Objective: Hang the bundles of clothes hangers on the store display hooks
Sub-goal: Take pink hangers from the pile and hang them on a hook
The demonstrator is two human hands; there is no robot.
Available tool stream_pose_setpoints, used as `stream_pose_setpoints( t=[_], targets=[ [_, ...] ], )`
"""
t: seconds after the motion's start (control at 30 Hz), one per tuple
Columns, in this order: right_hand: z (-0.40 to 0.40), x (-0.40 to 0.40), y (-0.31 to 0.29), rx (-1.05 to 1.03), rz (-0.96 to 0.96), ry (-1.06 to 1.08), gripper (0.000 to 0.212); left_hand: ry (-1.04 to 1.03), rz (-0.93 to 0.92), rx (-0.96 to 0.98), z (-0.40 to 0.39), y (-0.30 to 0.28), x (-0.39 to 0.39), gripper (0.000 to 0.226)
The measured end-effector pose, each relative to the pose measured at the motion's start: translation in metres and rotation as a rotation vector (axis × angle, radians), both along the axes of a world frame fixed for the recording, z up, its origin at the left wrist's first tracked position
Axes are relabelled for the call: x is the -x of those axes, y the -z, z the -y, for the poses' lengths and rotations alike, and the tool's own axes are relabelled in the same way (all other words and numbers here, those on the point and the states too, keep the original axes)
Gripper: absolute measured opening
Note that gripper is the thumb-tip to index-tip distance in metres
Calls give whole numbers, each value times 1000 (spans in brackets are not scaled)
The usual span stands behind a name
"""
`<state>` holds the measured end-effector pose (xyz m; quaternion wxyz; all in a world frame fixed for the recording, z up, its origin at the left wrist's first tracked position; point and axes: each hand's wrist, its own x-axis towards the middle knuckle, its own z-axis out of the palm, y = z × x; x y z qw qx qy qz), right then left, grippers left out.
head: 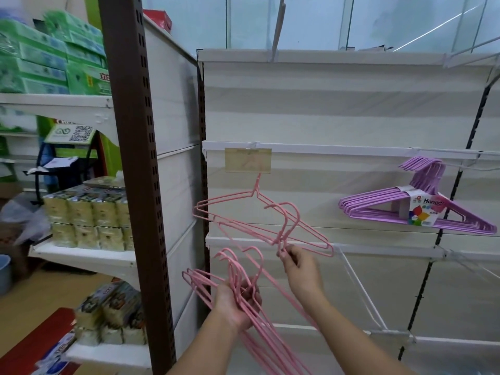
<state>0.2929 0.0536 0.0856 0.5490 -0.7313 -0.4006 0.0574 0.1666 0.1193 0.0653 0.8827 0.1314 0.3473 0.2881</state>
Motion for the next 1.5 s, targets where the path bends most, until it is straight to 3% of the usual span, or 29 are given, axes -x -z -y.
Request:
stream_pose_setpoints(
  t=[0.1, 0.3, 0.83, 1.27, 1.5],
  targets=[
    [-6, -2, -19, 86, 184, 65, 19, 6, 22, 32, -1, -4, -2, 40],
    [-4, -11, -70, 190, 451, 204, 30, 48, 58, 57, 1, -20, -10, 37],
    [-60, -27, -120, 343, 470, -107, 33, 19, 105, 104, -17, -28, -17, 37],
    [-98, -56, -116, 571, 592, 45, 32, -3, 160, 98, -51, -36, -24, 39],
    [-121, -70, -110, 516, 605, 118, 29, -2, 220, 140, -69, -35, -37, 34]
  ],
)
